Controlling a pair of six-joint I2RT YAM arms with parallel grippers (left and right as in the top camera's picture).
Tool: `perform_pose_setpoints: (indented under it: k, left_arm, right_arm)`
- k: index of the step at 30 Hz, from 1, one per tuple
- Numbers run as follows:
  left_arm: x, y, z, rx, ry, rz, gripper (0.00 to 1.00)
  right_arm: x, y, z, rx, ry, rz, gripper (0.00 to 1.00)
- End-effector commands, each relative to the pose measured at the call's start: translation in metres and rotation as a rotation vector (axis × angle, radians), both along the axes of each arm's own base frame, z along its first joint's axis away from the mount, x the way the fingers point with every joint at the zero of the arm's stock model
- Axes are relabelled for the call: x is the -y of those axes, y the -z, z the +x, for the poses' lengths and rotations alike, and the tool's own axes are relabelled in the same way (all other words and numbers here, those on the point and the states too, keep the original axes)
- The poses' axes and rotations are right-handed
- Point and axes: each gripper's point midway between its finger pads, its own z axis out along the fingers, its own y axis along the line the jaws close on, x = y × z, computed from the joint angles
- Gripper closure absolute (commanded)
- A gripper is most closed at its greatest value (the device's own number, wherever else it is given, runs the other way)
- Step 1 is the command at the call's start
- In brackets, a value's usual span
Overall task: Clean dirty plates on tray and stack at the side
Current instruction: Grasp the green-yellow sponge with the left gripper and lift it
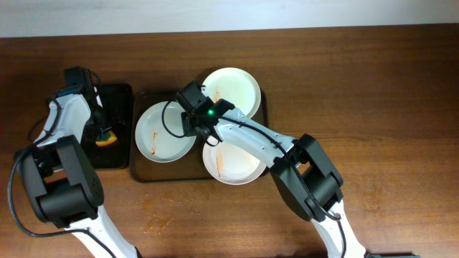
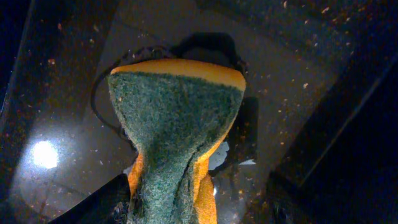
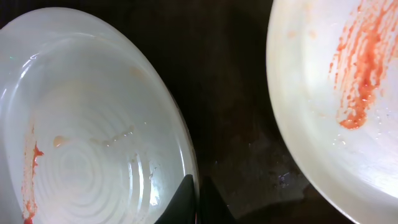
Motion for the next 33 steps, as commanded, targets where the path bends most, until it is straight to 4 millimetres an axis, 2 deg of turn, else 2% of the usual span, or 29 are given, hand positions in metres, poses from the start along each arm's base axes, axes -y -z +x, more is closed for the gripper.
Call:
perform_pose_setpoints:
  k: [1, 6, 10, 13, 15, 19, 24, 27, 29, 33]
  left_arm:
    - [-0.003, 0.016, -0.007, -0.045, -0.011, 0.014, 0.32]
    - [-0.004, 0.017, -0.008, -0.049, -0.012, 0.017, 0.38]
    - [-0.003, 0.02, -0.009, -0.057, -0.012, 0.013, 0.51]
    - [-0.003, 0.025, -0.011, -0.072, -0.012, 0.01, 0.76]
    - [-0.003, 0.025, -0.011, -0.072, -0.012, 0.01, 0.99]
    - [-0.001, 0.018, -0.008, -0.071, -0.008, -0.006, 0.99]
    - [0.016, -0.025, 0.01, -0.038, 0.129, -0.095, 0.99]
    - [0.036, -0.057, 0.023, 0.003, 0.236, -0.148, 0.99]
    - [0.06, -0.075, 0.032, 0.035, 0.334, -0.174, 0.99]
    - [0.1, -0.08, 0.033, 0.042, 0.433, -0.233, 0.99]
  right_arm:
    - [0.002, 0.002, 0.007, 0.013, 0.007, -0.012, 0.96]
    - [0.002, 0.002, 0.007, 0.014, 0.005, -0.012, 0.96]
    - [0.002, 0.002, 0.007, 0.014, 0.005, -0.013, 0.96]
    - [0.002, 0.002, 0.007, 0.014, 0.005, -0.013, 0.96]
    - [0.002, 0.002, 0.006, 0.014, 0.005, -0.013, 0.96]
    - [0.002, 0.002, 0.005, 0.007, 0.007, -0.011, 0.96]
    - [0.013, 0.01, -0.007, -0.06, 0.036, -0.047, 0.96]
    - [0.019, 0.015, -0.014, -0.108, 0.046, -0.054, 0.96]
    - [0.023, 0.016, -0.015, -0.138, 0.052, -0.044, 0.96]
    - [0.03, 0.016, -0.01, -0.175, 0.062, -0.005, 0.96]
